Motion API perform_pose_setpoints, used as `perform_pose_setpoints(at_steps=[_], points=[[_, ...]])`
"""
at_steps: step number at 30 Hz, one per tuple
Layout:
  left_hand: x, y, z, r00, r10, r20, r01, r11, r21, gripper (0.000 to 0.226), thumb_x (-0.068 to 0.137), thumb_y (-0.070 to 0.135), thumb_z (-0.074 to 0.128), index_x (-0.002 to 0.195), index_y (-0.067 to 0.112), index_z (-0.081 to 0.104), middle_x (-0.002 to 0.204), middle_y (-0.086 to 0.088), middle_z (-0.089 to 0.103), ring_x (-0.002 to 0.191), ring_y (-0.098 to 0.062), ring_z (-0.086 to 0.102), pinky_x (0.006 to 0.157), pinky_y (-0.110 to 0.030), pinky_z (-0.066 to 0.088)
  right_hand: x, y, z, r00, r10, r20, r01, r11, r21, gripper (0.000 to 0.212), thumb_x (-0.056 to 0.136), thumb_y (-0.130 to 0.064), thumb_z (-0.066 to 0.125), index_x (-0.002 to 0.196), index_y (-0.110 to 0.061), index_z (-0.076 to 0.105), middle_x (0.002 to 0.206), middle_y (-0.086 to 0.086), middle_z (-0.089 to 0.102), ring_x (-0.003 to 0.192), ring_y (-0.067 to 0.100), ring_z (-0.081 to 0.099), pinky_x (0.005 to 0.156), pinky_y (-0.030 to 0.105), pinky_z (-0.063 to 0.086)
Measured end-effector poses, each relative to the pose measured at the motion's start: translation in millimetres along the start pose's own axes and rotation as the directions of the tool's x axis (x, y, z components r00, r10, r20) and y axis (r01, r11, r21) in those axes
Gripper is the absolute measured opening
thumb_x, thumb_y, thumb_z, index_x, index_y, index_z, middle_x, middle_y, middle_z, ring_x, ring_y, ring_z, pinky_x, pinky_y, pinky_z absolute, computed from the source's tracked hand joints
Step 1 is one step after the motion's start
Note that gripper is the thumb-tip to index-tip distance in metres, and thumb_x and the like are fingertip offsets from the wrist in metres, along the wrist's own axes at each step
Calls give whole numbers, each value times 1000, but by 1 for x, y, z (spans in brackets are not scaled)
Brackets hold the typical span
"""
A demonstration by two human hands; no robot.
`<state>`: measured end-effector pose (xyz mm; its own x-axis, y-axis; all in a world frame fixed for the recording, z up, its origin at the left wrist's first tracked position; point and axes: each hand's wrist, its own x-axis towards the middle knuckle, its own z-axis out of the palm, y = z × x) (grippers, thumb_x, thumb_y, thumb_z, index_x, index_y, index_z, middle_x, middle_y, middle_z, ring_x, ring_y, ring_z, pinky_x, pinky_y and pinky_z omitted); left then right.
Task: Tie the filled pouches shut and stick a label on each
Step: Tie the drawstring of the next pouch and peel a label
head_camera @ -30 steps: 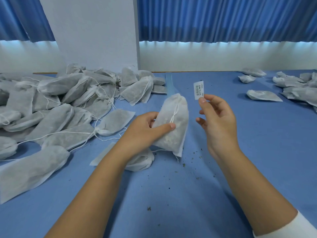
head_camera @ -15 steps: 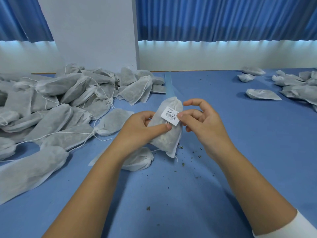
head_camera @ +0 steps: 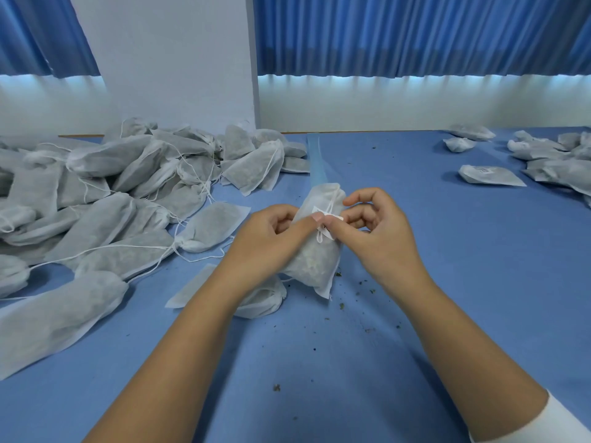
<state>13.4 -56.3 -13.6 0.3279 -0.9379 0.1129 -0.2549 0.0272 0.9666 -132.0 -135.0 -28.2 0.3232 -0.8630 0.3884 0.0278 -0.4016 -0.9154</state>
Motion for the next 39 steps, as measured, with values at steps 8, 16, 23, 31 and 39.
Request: perform_pose_setpoints(at_steps=[8, 16, 23, 31, 39], points=[[2, 2, 2, 995, -23, -93, 10, 990, -137, 12, 96, 19, 62, 93, 15, 73, 93, -15, 74, 77, -16, 64, 74, -33, 49, -1, -3, -1, 973, 230, -25, -228, 972, 54, 23, 80, -38, 75, 97, -24, 66, 93, -8, 72, 73, 2, 63, 61, 18, 47], [3, 1, 0, 994, -53, -96, 33, 979, -200, 16, 90, 15, 68, 79, 21, 76, 87, -3, 76, 77, -11, 66, 76, -28, 51, 0, -6, -3, 931, 313, 189, -351, 911, 217, 13, 90, -25, 67, 85, -16, 74, 80, -2, 72, 68, 8, 63, 55, 18, 45], [3, 0, 2, 985, -85, -152, 53, 977, -206, 8, 90, 18, 69, 85, 16, 76, 94, -11, 75, 81, -17, 67, 80, -36, 55, -1, -5, -1, 952, 252, 172, -280, 946, 163, 17, 86, -19, 72, 101, -13, 67, 90, 1, 76, 79, 12, 71, 62, 21, 52], [9, -6, 1, 966, -79, -247, 17, 970, -244, 11, 89, 22, 72, 79, 19, 75, 86, -8, 76, 77, -16, 67, 77, -36, 56, -1, -4, -1, 961, 229, 157, -241, 969, 57, 36, 82, -35, 73, 111, -28, 54, 86, -3, 75, 76, 10, 69, 59, 19, 50], [21, -15, -16, 929, -88, -358, 58, 994, -93, 22, 94, 35, 64, 80, 21, 72, 72, 10, 68, 66, -7, 59, 69, -25, 46, 1, -8, -9, 944, 197, 265, -217, 975, 48, 23, 88, -4, 64, 83, -21, 49, 63, 3, 64, 59, 18, 58, 47, 22, 44]])
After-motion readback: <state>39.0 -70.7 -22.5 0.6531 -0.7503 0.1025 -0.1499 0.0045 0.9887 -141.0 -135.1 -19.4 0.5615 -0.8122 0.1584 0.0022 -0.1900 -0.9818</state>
